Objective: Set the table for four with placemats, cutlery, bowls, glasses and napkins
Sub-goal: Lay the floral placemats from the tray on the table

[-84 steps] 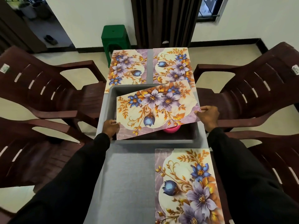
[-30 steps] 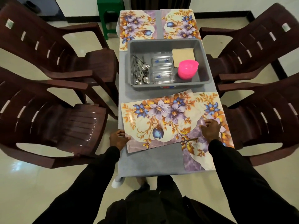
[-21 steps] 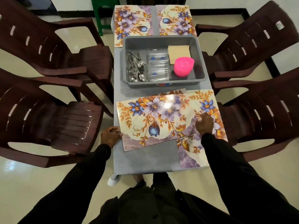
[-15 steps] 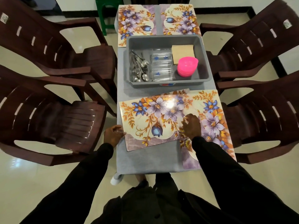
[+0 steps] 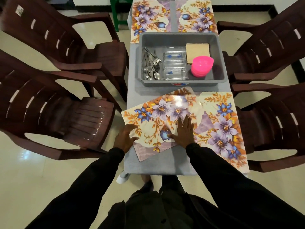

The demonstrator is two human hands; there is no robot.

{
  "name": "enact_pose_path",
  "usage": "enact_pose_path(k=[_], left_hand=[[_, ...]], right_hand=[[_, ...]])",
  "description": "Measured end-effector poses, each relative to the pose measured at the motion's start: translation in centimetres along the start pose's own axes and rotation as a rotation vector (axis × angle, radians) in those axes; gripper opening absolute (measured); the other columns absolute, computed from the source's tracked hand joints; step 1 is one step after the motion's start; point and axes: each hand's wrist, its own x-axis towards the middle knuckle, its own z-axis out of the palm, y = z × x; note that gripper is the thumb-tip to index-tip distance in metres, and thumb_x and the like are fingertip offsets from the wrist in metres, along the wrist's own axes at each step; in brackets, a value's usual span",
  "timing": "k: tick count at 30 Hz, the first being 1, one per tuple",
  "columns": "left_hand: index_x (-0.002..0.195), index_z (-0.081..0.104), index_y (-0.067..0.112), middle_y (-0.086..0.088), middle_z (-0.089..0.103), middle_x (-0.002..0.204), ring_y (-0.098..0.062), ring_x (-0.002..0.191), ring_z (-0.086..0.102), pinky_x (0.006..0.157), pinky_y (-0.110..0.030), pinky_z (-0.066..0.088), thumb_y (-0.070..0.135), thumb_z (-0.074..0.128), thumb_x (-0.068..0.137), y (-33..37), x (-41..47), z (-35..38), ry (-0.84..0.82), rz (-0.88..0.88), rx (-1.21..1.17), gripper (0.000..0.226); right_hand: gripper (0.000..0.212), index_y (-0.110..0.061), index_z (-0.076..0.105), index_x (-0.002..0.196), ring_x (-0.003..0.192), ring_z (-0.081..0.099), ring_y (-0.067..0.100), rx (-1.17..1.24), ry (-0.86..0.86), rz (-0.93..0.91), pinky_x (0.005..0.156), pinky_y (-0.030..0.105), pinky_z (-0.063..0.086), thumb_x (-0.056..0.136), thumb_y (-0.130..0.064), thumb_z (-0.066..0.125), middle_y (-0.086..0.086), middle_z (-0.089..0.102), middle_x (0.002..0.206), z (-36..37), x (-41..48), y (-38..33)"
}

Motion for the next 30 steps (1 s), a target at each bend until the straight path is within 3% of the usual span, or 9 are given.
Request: enact_pose_path(k=[3,11,13,19,23,27,30], left_hand=[[0.139,0.059,0.016,-0.008,0.052,0.149,-0.031,0.136,0.048,0.106,-0.047,0.048,0.018,0.087,0.078,-0.8,-0.8,0.7,-0.078,0.141,0.155,0.067],[0.158,0.028,0.019,-0.005,0.017,0.168,-0.028,0.156,0.012,0.124,-0.048,0.026,0.031,0.080,0.086,-2.5,-2.4,2.2,-0.311,0.250,0.394,0.090],[0.159,0.027,0.018,-0.005,0.015,0.168,-0.028,0.155,0.011,0.123,-0.048,0.025,0.028,0.081,0.085,-2.5,-2.7,2.2,-0.311,0.264,0.403,0.092],[0.154,0.040,0.020,-0.008,0.033,0.162,-0.034,0.149,0.033,0.112,-0.051,0.040,0.023,0.087,0.079,-3.1,-4.2,2.2,-0.234,0.332,0.397,0.089],[0.154,0.040,0.020,-0.008,0.031,0.163,-0.034,0.150,0.030,0.117,-0.054,0.036,0.022,0.086,0.079,-3.7,-4.5,2.1,-0.259,0.348,0.372,0.089],[0.160,0.022,0.022,-0.005,0.008,0.169,-0.030,0.156,0.004,0.125,-0.053,0.017,0.047,0.073,0.086,-4.9,-4.0,2.1,-0.381,0.368,0.482,0.094],[0.162,0.009,0.026,-0.004,-0.006,0.169,-0.029,0.156,-0.009,0.124,-0.056,0.014,0.066,0.055,0.089,-5.4,-4.3,2.9,-0.396,0.387,0.558,0.095]], right_hand=[[0.122,-0.007,0.000,0.161,0.152,-0.014,0.046,-0.091,-0.019,-0.056,0.123,0.061,0.003,0.081,-0.075,0.062,0.030,-0.015,0.163,-0.2,0.1,0.5],[0.100,-0.011,0.005,0.162,0.154,-0.014,0.039,-0.131,-0.026,-0.101,0.123,0.056,-0.002,0.094,-0.056,0.062,0.022,-0.014,0.166,-0.1,-1.5,0.4],[0.097,-0.010,0.005,0.162,0.154,-0.015,0.040,-0.122,-0.029,-0.109,0.123,0.055,-0.004,0.096,-0.052,0.061,0.022,-0.015,0.166,0.1,-2.0,0.1],[0.095,-0.010,0.007,0.162,0.154,-0.012,0.042,-0.156,-0.037,-0.162,0.124,0.058,-0.001,0.096,-0.057,0.055,0.023,-0.013,0.166,1.4,-2.7,-0.1],[0.107,-0.010,0.011,0.162,0.153,-0.012,0.040,-0.168,-0.063,-0.322,0.122,0.054,-0.007,0.084,-0.082,0.025,0.021,-0.010,0.166,1.9,-2.9,0.0],[0.096,-0.015,0.009,0.162,0.154,-0.014,0.032,-0.259,-0.100,-0.491,0.125,0.054,-0.003,0.092,-0.045,0.068,0.014,-0.012,0.167,0.5,-1.0,-0.6],[0.091,-0.019,0.009,0.163,0.155,-0.013,0.031,-0.299,-0.099,-0.505,0.125,0.048,-0.004,0.095,-0.039,0.066,0.010,-0.011,0.168,-0.1,-0.2,-1.6]])
